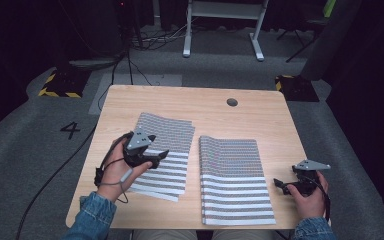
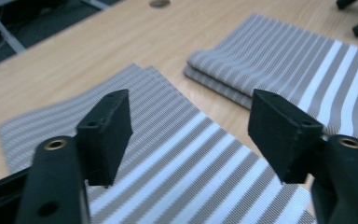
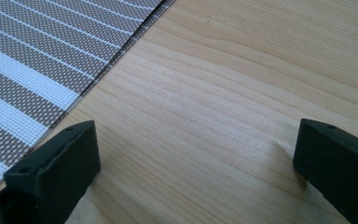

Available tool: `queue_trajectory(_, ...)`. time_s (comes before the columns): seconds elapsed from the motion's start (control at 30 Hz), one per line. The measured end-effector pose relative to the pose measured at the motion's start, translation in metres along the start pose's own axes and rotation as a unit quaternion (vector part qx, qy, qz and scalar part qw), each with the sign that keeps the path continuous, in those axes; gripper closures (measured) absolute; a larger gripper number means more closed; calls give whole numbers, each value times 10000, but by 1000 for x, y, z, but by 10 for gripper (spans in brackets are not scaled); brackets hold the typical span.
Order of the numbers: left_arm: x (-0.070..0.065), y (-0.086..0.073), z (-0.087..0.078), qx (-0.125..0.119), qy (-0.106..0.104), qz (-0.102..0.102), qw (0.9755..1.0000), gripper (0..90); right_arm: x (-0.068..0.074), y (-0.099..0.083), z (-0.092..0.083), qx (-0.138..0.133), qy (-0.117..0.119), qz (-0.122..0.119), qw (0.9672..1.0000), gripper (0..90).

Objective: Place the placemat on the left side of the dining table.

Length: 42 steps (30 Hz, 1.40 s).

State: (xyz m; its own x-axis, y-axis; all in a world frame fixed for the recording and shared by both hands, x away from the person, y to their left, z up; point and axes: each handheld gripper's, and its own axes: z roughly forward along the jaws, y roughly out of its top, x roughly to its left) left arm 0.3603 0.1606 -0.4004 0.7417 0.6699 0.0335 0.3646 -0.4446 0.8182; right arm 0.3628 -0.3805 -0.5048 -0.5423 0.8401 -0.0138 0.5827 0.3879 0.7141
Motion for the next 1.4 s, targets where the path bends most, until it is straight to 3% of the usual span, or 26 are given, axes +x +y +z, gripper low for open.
queue_trajectory(0.07, -10, -4, 8, 259, -136, -68, 9995, 302, 0, 0, 0, -1, 1, 2, 10000, 5)
queue_trajectory(0.2, -26, -15, 27, 422, -419, -9, 9982, 302, 0, 0, 0, -2, 0, 0, 10000, 5)
queue_trajectory(0.37, -41, -28, 44, 670, -612, 64, 9959, 298, 0, 0, 0, -1, 1, 2, 10000, 5)
queue_trajectory(0.4, -48, -33, 51, 761, -773, 36, 9941, 297, 0, 0, 0, -1, 1, 2, 10000, 5)
queue_trajectory(0.43, -48, -33, 51, 761, -773, 36, 9941, 296, 0, 0, 0, -1, 1, 2, 10000, 5)
queue_trajectory(0.53, -59, -43, 63, 965, -911, 161, 9910, 291, 0, 0, 0, 0, 1, 3, 10000, 5)
queue_trajectory(0.6, -66, -48, 69, 1120, -1029, 97, 9883, 286, 0, 0, 0, 0, 1, 3, 10000, 5)
queue_trajectory(0.7, -72, -55, 78, 1335, -986, 216, 9859, 283, 0, 0, 0, 0, 1, 3, 10000, 5)
queue_trajectory(0.73, -74, -57, 80, 1222, -946, 273, 9876, 270, 0, 0, 0, -1, 0, 1, 10000, 5)
queue_trajectory(0.77, -73, -56, 79, 1242, -893, 399, 9874, 270, 0, 0, 0, 0, 1, 2, 10000, 5)
queue_trajectory(1.03, -72, -62, 79, 952, -732, 373, 9921, 332, 0, 0, 0, 0, 0, 1, 10000, 5)
queue_trajectory(1.17, -67, -65, 79, 811, -702, 308, 9938, 440, 0, 0, 0, 0, -3, -4, 10000, 5)
queue_trajectory(1.23, -63, -65, 79, 798, -672, 293, 9941, 550, 0, 0, 0, -7, 3, 12, 10000, 5)
queue_trajectory(1.4, -58, -63, 78, 811, -608, 114, 9948, 657, 0, 0, 0, -1, -1, -5, 10000, 5)
